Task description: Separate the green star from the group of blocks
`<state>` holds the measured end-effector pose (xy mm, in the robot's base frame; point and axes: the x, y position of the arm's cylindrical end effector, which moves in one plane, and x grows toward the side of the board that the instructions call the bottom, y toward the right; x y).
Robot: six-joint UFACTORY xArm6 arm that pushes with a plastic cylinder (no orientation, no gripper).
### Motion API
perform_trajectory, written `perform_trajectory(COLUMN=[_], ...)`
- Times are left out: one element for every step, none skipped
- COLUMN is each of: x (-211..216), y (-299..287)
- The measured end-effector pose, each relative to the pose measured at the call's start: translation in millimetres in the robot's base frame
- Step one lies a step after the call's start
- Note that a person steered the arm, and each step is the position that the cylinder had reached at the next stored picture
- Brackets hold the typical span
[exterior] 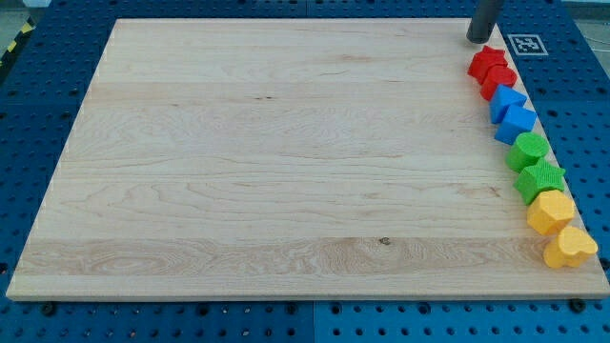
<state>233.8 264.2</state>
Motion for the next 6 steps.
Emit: perform_trajectory(x=[-10, 4, 11, 11, 13, 14], y=[31, 68, 81, 81, 81, 81])
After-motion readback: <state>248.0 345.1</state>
